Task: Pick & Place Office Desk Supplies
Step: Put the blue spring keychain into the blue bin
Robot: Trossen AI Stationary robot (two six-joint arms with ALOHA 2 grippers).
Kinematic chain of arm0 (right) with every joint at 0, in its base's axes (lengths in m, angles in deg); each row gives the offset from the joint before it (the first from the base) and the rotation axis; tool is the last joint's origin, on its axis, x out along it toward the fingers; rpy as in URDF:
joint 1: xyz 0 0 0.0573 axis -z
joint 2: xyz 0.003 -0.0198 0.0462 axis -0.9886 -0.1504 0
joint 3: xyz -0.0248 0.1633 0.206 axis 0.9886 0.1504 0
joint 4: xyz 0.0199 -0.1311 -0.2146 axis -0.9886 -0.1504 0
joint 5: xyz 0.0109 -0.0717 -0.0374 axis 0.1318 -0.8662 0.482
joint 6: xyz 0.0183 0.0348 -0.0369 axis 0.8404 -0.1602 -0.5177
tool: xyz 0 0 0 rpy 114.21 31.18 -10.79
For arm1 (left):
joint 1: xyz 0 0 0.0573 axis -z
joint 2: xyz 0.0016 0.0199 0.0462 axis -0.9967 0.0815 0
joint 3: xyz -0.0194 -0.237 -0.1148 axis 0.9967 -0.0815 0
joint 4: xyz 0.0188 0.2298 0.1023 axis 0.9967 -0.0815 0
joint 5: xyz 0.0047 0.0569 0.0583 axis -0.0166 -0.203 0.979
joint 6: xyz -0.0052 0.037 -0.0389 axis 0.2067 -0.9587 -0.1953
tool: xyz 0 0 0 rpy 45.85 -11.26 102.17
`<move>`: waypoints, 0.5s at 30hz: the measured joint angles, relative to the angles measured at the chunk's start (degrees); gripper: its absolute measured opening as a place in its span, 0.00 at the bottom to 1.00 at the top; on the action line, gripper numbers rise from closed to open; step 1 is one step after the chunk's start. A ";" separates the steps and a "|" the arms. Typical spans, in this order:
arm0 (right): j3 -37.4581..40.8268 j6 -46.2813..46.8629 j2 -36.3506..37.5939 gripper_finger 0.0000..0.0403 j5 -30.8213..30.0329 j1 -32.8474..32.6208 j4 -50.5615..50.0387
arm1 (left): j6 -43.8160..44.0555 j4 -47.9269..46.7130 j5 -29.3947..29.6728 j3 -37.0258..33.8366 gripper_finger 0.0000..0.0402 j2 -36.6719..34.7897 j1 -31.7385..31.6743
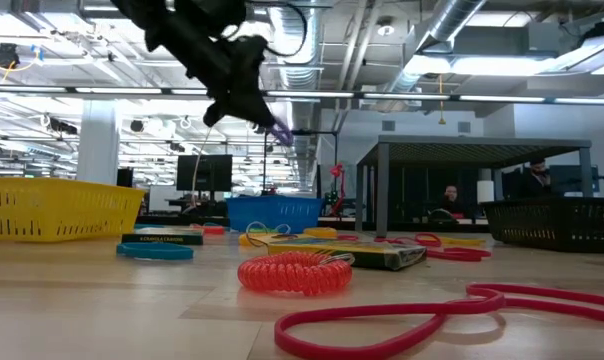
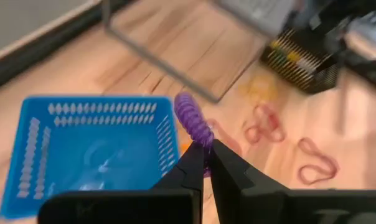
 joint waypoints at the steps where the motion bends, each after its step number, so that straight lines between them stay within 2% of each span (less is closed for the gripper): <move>1: 0.00 0.35 -0.24 0.28 -1.19 -0.76 -0.16 | 0.02 -1.32 0.00 1.36 0.01 1.47 -0.24; 9: 0.04 2.88 -0.47 0.28 -4.29 -3.92 -0.48 | 2.45 -12.64 2.63 6.95 0.01 10.55 -1.07; 15: 0.04 3.54 -0.45 0.28 -8.22 -6.11 -0.45 | 2.68 -14.52 5.32 7.14 0.01 11.91 -1.29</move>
